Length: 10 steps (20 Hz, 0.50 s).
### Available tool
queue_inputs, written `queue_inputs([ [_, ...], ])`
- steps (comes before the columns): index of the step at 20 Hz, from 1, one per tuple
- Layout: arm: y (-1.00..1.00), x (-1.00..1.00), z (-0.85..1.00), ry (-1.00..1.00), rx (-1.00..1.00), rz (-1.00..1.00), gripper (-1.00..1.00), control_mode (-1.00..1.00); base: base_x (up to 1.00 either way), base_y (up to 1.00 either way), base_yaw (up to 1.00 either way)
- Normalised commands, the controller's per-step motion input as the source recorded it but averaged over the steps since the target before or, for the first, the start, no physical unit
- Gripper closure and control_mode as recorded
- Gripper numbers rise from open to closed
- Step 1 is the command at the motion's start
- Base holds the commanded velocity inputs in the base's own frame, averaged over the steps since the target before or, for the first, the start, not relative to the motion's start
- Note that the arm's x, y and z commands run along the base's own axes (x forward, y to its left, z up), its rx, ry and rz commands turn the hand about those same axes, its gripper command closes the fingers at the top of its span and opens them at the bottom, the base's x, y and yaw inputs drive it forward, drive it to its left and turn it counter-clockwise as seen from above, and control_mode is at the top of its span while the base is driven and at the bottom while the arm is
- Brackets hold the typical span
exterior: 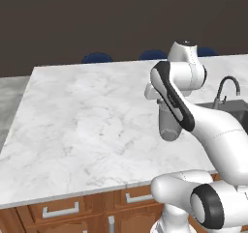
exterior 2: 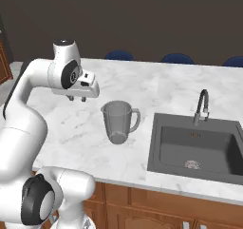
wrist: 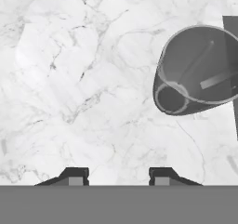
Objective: Turn on the sink faucet and place the jug under the water for a few seconds to fill it up.
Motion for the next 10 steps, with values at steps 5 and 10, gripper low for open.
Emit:
queue_inputs([
  [5, 0.0, 0.0, 0.0, 0.0, 0.0, 0.0, -1.0, 1.0, 0.0, -0.26, 0.0],
  [10, 0.0, 0.0, 0.0, 0.0, 0.0, 0.0, -1.0, 1.0, 0.0, -0.98, 0.0],
])
